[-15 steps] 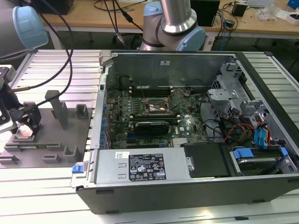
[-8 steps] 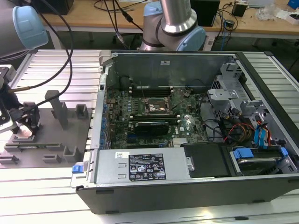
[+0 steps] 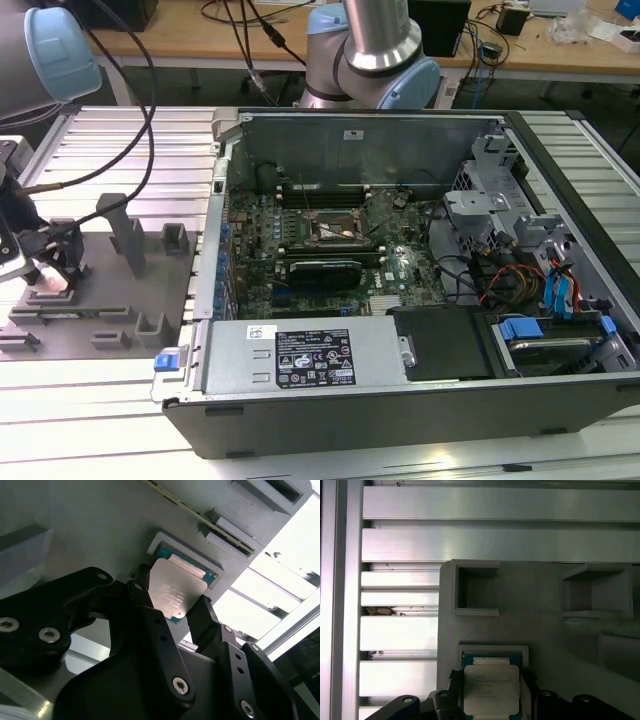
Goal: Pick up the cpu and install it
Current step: 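Pick up the cpu and move it towards the insertion slot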
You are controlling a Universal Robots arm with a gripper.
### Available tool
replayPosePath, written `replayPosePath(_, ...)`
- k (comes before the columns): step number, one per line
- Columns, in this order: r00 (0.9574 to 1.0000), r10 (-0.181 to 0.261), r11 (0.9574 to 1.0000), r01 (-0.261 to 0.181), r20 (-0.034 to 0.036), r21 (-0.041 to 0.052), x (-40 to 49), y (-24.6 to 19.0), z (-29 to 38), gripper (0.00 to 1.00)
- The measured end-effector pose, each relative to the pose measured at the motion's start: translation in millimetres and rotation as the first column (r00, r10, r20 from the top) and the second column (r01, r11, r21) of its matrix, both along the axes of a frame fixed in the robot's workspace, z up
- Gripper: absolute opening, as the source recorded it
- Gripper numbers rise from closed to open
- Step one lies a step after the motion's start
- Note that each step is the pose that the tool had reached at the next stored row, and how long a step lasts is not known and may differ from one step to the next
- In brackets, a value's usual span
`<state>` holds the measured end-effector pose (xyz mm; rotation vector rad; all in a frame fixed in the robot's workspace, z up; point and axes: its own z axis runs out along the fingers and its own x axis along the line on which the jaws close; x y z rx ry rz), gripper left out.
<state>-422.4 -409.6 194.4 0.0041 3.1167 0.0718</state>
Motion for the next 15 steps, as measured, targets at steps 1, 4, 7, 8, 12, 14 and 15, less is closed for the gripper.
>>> replayPosePath(1, 1.0000, 0.000, 1.0000, 0.000, 0.0001, -0.0001, 0.0, 0.0, -0.6, 0.54)
replayPosePath(4, 1.0000, 0.000, 1.0000, 0.000, 0.0003, -0.0001, 0.0, 0.0, -1.9, 0.54)
replayPosePath(7, 1.0000, 0.000, 1.0000, 0.000, 0.0003, -0.0001, 0.0, 0.0, -2.0, 0.54)
replayPosePath(8, 1.0000, 0.000, 1.0000, 0.000, 0.0003, -0.0001, 0.0, 0.0, -2.0, 0.54)
replayPosePath(12, 1.0000, 0.000, 1.0000, 0.000, 0.0003, -0.0001, 0.0, 0.0, -2.1, 0.62)
replayPosePath(14, 1.0000, -0.009, 1.0000, 0.009, 0.0003, 0.0000, 0.0, -0.4, -6.7, 0.62)
replayPosePath(15, 1.0000, -0.009, 1.0000, 0.009, 0.0004, 0.0000, 0.1, -0.4, 3.3, 0.55)
